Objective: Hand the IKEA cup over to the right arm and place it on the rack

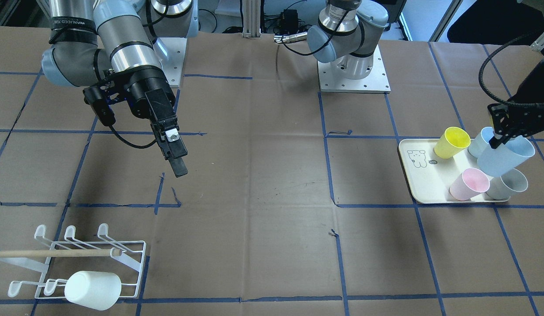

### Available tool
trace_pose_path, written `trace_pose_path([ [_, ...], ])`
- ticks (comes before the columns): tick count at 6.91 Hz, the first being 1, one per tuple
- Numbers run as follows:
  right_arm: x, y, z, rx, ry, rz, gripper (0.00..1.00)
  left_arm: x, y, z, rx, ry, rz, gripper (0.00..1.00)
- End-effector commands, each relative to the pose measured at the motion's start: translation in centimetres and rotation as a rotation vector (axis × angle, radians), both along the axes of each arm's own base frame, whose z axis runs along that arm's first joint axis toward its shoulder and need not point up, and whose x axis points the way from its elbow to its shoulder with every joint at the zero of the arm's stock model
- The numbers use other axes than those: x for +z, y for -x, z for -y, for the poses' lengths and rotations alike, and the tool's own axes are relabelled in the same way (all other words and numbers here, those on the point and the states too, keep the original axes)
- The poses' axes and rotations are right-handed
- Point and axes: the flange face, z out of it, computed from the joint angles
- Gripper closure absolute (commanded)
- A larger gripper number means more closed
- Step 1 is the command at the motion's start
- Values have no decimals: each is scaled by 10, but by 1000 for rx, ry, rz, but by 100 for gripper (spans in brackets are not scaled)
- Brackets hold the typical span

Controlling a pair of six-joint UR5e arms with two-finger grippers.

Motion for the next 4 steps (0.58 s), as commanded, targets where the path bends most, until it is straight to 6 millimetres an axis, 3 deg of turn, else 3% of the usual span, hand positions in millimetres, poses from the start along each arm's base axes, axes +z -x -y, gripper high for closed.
trace_pose_path([
  [1, 0, 0, 0, -8, -17, 31, 0, 29, 34, 43, -101, 177, -220, 100],
  [3, -2, 0, 0, -8, -21, 31, 0, 35, 56, 55, -151, 334, -447, 100],
  [4, -1, 0, 1, -12, -18, 30, 0, 29, 64, 68, -192, 406, -505, 100],
])
